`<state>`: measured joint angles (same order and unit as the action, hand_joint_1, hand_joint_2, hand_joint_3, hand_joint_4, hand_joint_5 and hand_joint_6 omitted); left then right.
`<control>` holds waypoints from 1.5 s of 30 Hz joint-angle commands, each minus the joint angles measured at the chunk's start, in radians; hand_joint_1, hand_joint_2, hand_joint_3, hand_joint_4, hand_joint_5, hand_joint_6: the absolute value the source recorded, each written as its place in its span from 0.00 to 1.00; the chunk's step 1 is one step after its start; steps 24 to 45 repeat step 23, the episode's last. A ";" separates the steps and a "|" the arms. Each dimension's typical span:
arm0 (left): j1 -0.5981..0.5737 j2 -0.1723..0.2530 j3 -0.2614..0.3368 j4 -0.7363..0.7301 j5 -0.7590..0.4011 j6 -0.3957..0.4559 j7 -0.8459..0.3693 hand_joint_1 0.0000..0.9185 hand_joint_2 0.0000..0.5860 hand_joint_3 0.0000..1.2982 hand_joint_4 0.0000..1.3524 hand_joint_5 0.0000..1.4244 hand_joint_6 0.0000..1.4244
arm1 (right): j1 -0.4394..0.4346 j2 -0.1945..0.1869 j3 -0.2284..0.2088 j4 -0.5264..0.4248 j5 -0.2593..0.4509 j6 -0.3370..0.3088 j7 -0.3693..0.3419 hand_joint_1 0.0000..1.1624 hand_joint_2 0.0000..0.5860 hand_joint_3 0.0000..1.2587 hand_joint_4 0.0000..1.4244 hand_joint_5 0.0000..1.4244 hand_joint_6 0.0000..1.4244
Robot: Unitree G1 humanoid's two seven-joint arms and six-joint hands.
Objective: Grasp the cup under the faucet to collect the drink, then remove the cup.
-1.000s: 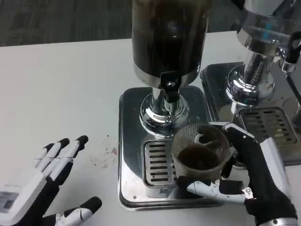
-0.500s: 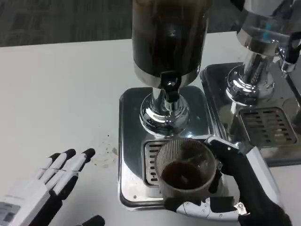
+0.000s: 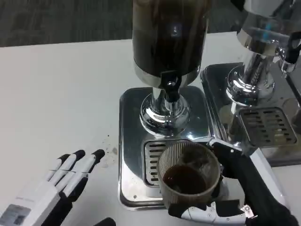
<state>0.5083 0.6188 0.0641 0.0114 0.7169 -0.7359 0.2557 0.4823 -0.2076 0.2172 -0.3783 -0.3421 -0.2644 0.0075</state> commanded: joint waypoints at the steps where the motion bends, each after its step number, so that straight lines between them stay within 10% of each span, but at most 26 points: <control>1: 0.015 -0.008 -0.010 -0.030 0.010 0.028 -0.014 0.00 0.33 0.00 0.00 0.00 0.00 | -0.014 -0.005 -0.015 -0.034 0.039 -0.065 0.009 0.85 0.17 0.54 0.55 0.64 0.76; 45: 0.019 -0.010 -0.016 -0.037 0.007 0.043 -0.012 0.00 0.33 0.00 0.00 0.00 0.00 | -0.020 0.006 -0.030 -0.018 0.049 -0.073 0.020 0.85 0.17 0.55 0.56 0.64 0.76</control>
